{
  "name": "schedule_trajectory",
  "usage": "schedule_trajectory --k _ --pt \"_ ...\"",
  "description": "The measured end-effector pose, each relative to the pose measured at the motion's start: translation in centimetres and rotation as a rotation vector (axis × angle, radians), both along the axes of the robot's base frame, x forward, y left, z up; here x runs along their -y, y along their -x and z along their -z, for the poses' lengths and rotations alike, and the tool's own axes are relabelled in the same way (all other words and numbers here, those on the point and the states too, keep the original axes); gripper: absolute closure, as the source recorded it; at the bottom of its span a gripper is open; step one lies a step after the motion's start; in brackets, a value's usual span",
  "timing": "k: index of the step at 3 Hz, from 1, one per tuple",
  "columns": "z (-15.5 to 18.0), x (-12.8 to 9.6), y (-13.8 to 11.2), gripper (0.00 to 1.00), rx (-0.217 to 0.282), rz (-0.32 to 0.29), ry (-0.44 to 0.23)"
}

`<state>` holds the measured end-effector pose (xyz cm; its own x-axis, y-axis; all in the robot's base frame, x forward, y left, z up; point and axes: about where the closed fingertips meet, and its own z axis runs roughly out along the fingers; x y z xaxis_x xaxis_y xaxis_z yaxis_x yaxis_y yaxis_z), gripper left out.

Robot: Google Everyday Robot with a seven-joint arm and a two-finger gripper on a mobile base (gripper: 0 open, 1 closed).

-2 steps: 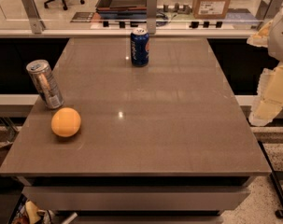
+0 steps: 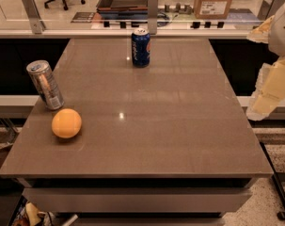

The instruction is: Move pepsi can near orange

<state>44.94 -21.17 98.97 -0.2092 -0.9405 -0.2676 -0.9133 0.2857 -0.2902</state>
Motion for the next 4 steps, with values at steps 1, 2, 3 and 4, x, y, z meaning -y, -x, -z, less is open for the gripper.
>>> schedule_trajectory --k 1,2,3,4 --pt "-0.1 -0.3 -2.4 0.00 0.045 0.019 -0.123" --pt "0.1 -1.9 -5.4 0.00 0.102 0.040 -0.310" --pt "0.2 -4.0 -8.6 0.00 0.143 0.066 -0.484" --pt "0.4 -6.2 -10.9 0.00 0.175 0.141 -0.568"
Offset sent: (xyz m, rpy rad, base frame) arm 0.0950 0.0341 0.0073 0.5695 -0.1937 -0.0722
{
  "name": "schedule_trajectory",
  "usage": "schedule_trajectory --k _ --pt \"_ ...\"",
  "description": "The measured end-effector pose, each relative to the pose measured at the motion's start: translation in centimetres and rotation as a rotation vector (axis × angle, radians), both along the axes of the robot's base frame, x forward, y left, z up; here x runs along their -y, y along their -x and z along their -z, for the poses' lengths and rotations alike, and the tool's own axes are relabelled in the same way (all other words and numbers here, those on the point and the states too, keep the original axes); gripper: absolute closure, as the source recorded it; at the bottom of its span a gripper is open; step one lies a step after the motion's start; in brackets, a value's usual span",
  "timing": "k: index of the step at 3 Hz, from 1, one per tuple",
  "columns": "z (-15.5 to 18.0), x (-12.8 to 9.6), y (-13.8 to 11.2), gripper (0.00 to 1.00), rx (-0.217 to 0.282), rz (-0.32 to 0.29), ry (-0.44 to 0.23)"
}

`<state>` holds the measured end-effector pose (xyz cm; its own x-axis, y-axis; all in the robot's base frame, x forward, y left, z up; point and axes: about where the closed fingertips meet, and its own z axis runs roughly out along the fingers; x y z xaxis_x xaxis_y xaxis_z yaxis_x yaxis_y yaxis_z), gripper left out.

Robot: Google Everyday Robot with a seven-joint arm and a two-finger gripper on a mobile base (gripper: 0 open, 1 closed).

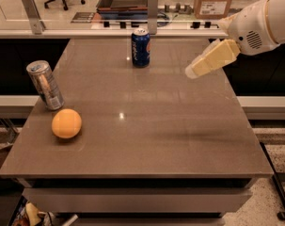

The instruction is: Move pepsi can near orange

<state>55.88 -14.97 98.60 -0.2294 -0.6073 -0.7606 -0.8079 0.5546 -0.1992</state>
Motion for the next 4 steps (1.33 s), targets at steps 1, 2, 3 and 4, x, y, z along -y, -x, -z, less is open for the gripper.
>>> schedule_trajectory --k 1,2,3,4 --pt "0.4 -1.9 -1.3 0.00 0.009 0.123 -0.012" --pt "1.7 -3.7 -1.8 0.00 -0.001 0.206 0.039" --pt "2.0 -3.4 -2.1 0.00 -0.030 0.261 0.024" --pt "2.0 -3.5 -2.0 0.00 -0.032 0.261 0.018"
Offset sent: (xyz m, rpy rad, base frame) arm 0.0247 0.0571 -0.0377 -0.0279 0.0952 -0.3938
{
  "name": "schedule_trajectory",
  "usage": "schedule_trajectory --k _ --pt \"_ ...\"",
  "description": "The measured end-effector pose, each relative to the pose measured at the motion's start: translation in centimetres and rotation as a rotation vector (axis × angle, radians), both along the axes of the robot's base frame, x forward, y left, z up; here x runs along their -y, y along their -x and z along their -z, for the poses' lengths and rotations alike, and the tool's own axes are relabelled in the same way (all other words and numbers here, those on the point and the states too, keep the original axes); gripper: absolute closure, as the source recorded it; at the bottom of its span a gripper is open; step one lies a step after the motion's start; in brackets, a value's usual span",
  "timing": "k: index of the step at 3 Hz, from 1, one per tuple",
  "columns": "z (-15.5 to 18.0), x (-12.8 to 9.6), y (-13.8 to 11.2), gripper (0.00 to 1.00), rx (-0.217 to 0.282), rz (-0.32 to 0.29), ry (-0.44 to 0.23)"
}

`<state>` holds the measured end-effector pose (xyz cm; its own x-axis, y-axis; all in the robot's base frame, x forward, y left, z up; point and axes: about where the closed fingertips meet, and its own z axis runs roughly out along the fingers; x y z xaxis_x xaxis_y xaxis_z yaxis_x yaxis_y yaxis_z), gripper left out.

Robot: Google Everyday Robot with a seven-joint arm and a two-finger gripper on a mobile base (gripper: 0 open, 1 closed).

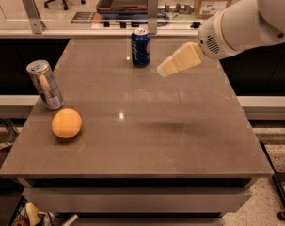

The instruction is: Move pepsi can near orange

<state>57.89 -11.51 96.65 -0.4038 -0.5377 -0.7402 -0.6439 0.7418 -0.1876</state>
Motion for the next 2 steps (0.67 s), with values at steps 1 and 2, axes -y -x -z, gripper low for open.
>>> schedule_trajectory --k 1,2 --pt "0.7 -1.1 -1.2 0.00 0.021 -0.011 -0.038" --pt "2.4 -3.4 -3.6 0.00 0.044 -0.039 -0.118"
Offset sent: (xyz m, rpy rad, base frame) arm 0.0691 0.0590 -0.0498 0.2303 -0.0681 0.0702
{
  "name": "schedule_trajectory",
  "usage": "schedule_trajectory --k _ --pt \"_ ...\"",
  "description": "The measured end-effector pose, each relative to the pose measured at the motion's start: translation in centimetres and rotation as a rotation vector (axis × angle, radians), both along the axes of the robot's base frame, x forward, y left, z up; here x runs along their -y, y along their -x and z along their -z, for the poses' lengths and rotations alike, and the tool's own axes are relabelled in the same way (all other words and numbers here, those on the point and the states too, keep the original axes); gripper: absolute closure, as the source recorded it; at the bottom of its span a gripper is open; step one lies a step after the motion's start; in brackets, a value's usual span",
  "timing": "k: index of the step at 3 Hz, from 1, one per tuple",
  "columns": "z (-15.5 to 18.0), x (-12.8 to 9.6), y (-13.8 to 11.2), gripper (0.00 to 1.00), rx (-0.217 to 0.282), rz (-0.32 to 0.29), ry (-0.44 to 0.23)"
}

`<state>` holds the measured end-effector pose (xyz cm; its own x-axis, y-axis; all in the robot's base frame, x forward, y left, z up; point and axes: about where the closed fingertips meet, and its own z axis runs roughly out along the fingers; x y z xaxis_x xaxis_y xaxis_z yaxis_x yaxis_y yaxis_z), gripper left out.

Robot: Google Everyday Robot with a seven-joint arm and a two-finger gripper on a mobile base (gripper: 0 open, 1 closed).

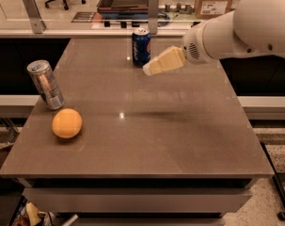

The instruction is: Move pepsi can near orange

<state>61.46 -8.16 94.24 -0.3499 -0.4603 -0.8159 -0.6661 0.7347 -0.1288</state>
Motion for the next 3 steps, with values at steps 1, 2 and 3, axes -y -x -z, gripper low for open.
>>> schedule_trajectory --k 1,2,3 --pt "2.1 -2.4 -2.5 0.00 0.007 -0.026 -0.080" --pt "4.4 -4.7 -5.3 0.00 0.015 -0.041 -0.154" --pt "5.8 -6.0 -8.5 0.00 0.043 -0.049 -0.222"
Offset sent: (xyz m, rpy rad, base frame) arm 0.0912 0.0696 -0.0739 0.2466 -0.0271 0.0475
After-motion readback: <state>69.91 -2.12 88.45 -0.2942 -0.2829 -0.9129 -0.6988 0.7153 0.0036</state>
